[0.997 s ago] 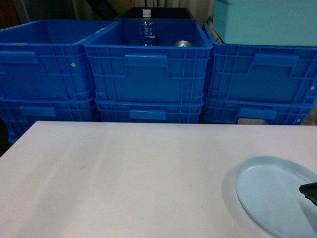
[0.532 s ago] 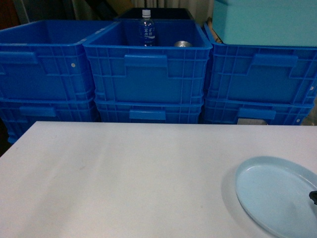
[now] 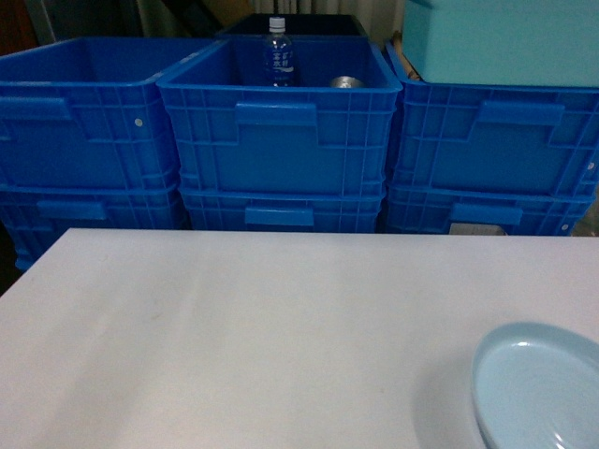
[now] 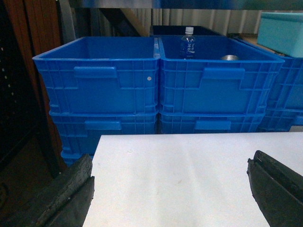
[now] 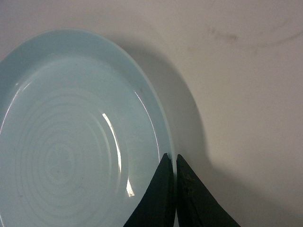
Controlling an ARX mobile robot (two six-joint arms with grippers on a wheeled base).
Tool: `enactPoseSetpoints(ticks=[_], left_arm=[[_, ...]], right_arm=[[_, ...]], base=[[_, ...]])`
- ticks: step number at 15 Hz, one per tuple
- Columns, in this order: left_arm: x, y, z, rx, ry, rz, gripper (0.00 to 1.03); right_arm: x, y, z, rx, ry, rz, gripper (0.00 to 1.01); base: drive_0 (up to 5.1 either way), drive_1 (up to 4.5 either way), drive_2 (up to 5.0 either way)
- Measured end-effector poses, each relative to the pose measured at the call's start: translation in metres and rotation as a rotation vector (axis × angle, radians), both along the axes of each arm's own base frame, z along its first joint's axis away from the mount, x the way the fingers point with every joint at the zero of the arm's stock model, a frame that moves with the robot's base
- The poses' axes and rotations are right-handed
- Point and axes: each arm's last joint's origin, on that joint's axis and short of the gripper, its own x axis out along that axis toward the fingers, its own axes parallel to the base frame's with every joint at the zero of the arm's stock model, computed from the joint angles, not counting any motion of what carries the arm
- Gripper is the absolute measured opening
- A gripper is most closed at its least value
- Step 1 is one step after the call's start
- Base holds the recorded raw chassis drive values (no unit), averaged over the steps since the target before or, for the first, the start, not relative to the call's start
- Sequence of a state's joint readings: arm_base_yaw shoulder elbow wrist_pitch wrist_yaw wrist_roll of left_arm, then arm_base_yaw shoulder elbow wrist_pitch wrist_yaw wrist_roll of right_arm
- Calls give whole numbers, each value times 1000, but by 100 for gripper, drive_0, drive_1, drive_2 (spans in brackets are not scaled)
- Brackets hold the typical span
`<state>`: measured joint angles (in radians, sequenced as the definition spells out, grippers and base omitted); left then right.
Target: Place blue tray on left shelf second layer neatly
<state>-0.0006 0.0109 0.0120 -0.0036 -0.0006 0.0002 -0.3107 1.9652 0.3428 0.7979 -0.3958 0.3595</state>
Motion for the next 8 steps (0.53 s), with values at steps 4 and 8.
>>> enactPoseSetpoints(ticks=[4, 8], left_arm=[[0, 0, 0, 0, 0, 0, 98], [0, 0, 0, 0, 0, 0, 98]], right_arm=[[33, 27, 139, -171, -347, 289, 2], [26, 29, 181, -613, -505, 256, 2]], base=[[0, 0, 0], [0, 0, 0]])
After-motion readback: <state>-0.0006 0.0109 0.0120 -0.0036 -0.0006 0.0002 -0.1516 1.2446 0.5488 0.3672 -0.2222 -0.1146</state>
